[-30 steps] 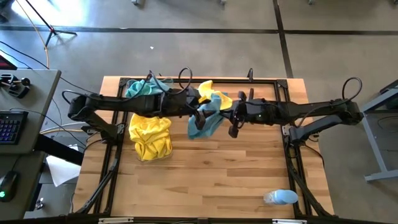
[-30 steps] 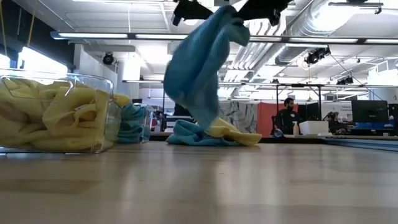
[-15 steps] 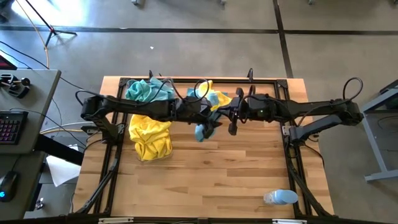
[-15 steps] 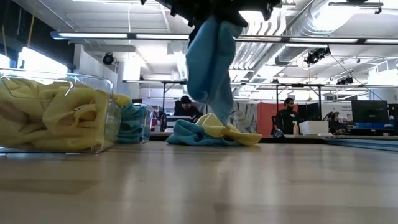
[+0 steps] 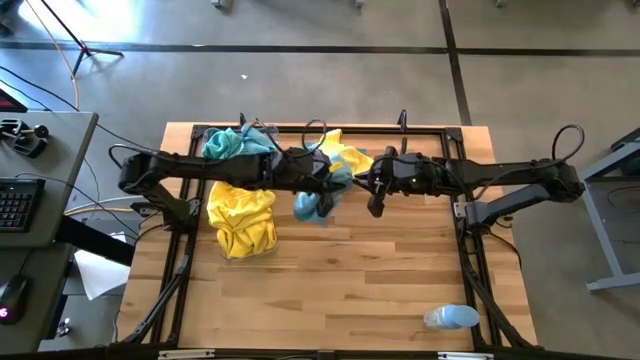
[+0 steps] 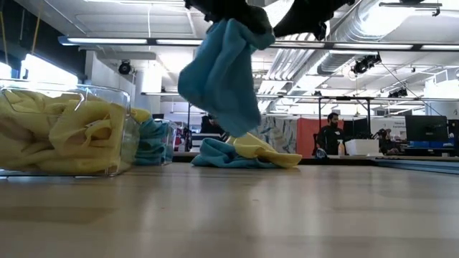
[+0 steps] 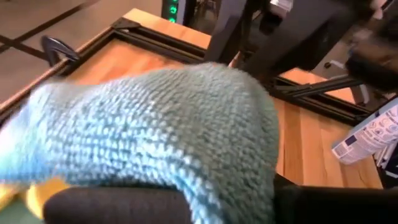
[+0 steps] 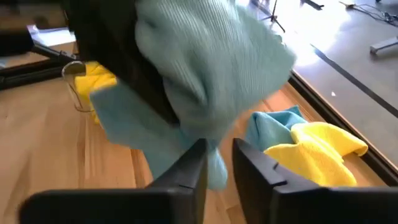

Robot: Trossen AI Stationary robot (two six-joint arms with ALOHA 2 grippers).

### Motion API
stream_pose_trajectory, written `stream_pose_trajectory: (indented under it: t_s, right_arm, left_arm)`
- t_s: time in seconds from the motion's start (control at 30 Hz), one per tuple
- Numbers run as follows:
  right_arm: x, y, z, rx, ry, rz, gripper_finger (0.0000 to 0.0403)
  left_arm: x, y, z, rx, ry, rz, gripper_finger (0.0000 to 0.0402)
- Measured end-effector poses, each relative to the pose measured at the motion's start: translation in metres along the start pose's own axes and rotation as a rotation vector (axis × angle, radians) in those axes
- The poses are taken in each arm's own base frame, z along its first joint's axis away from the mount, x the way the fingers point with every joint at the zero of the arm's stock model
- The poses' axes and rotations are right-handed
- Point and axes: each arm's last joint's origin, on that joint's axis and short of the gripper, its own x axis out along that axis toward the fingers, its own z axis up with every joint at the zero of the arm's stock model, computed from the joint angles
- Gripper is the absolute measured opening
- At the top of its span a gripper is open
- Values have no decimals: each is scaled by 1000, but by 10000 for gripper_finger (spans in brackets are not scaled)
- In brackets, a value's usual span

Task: Sort microfiber towel by color & place in baskets
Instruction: Put the blue microfiber cloth into the top transparent bin

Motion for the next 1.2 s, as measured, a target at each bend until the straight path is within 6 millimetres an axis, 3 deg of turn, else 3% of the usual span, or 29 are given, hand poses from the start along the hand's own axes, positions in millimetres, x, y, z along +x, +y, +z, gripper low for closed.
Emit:
stream_pose_trajectory:
  t_s: [0.13,0.3,0.53,0.67,0.83,1.07,1.2]
  right_arm:
    - [0,-1,0,18,-4,-6,111]
    - [1,-4,1,25,-4,-20,154]
    - [3,-12,2,41,-6,-48,169]
    - [6,-17,2,84,-9,-99,169]
    - [10,-22,2,144,-15,-161,170]
    - [18,-24,-1,166,-2,-182,170]
    - [23,-24,-4,208,11,-208,170]
  left_arm:
    - [-22,12,4,16,46,71,4]
    - [-61,39,10,72,93,290,2]
    - [-124,83,28,146,38,513,1]
    - [-146,114,29,152,93,545,1]
    - [-147,153,16,82,257,473,0]
    - [-124,193,6,162,364,309,0]
    - [-114,216,-18,113,393,229,0]
